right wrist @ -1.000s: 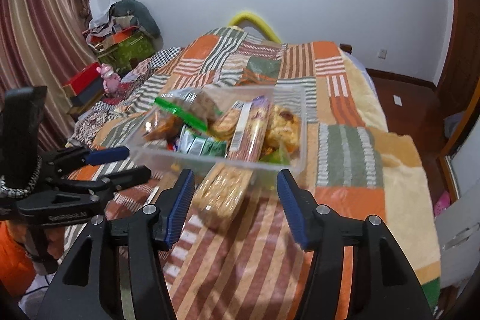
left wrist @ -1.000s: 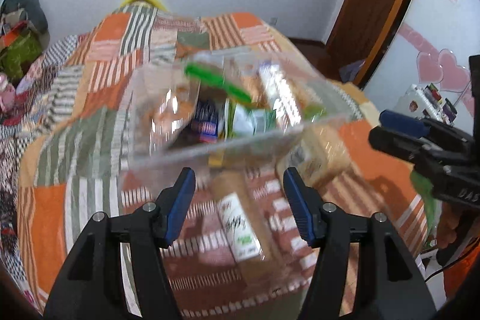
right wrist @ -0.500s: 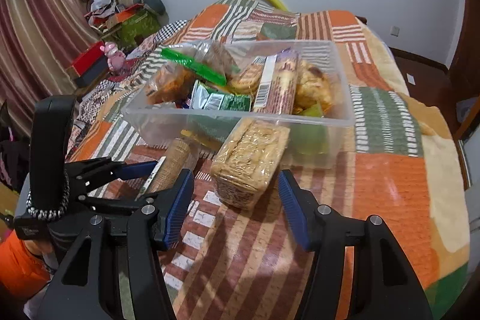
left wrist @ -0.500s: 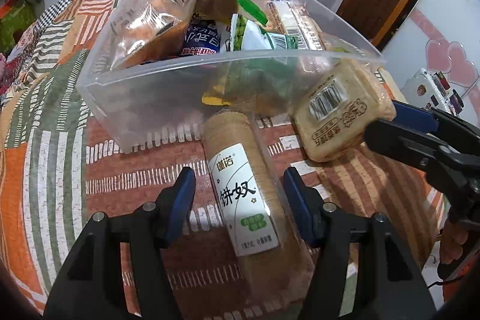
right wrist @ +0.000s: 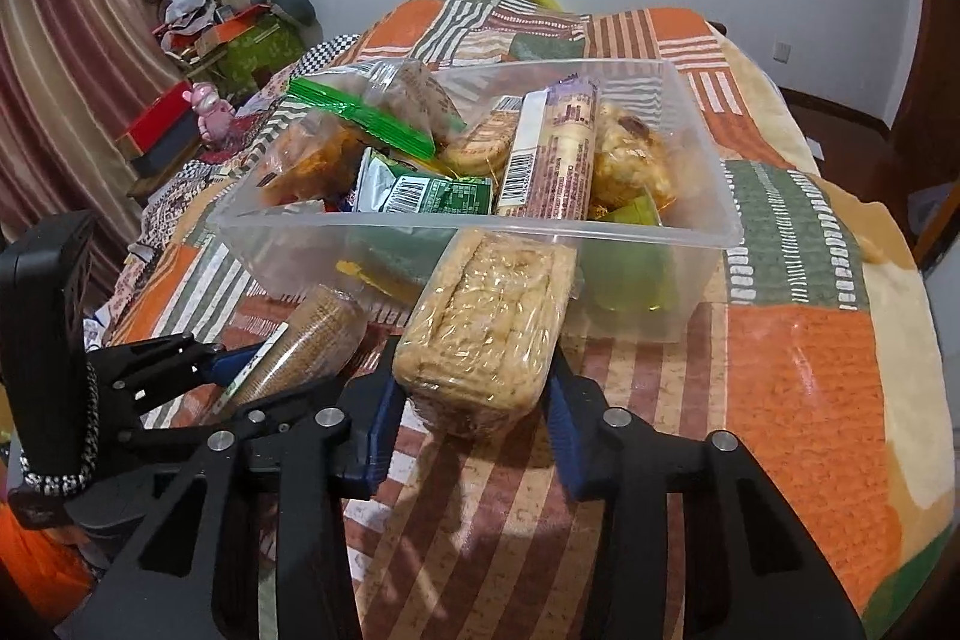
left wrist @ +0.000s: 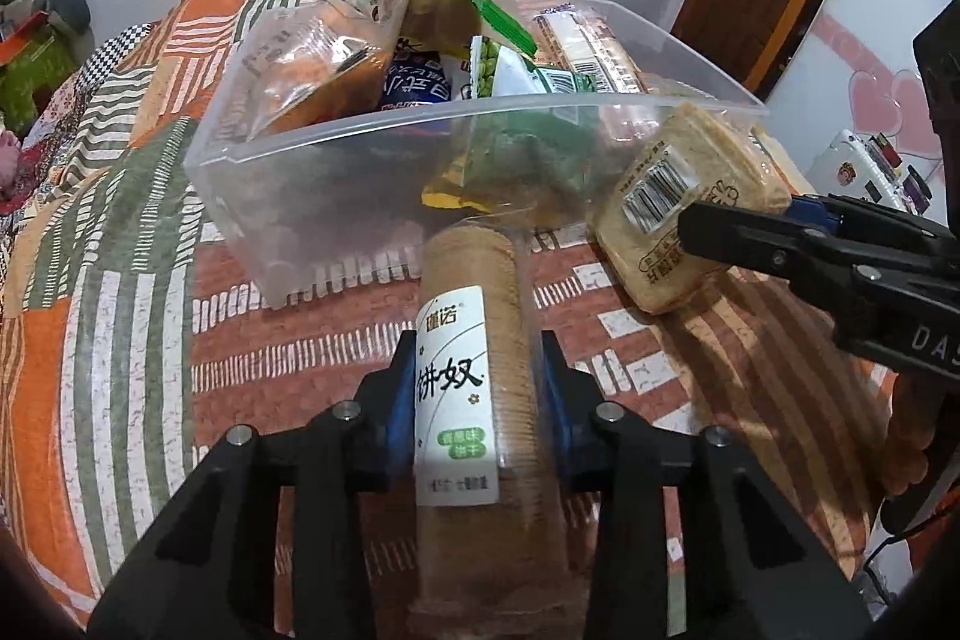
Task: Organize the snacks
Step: 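Carry both packs over the clear box and release them inside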
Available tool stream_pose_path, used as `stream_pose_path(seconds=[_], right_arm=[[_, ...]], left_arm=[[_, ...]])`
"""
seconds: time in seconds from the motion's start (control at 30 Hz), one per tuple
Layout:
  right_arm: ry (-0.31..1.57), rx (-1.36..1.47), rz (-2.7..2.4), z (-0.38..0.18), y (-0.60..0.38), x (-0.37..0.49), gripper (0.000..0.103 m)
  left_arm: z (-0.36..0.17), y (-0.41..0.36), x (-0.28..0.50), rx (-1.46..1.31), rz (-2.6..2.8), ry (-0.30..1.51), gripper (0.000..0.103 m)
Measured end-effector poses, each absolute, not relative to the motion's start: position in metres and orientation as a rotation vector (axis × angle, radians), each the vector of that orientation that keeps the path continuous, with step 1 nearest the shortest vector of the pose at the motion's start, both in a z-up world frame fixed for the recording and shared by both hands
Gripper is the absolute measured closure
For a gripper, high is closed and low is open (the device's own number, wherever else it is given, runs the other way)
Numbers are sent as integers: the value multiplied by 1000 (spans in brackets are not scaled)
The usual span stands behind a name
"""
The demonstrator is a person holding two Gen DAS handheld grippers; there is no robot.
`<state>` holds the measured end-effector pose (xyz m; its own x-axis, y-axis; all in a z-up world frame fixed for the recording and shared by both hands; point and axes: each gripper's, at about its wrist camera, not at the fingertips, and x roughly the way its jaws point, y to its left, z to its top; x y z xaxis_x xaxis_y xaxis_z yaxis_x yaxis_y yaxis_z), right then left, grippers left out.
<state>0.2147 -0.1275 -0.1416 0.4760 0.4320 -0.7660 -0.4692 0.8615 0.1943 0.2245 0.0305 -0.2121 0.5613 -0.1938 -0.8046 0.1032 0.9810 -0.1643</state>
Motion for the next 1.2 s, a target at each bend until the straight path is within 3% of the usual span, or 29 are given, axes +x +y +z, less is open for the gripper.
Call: stream_pose_path(seconds=[0.7,1.2], right_arm=[[798,-27,497,-96,-167,198,70],[683,10,456,-60,-179,225,70]], left_arm=[[-138,13,210,-73,-195,819,68],[-85,8,266,-103,-196,697,68]])
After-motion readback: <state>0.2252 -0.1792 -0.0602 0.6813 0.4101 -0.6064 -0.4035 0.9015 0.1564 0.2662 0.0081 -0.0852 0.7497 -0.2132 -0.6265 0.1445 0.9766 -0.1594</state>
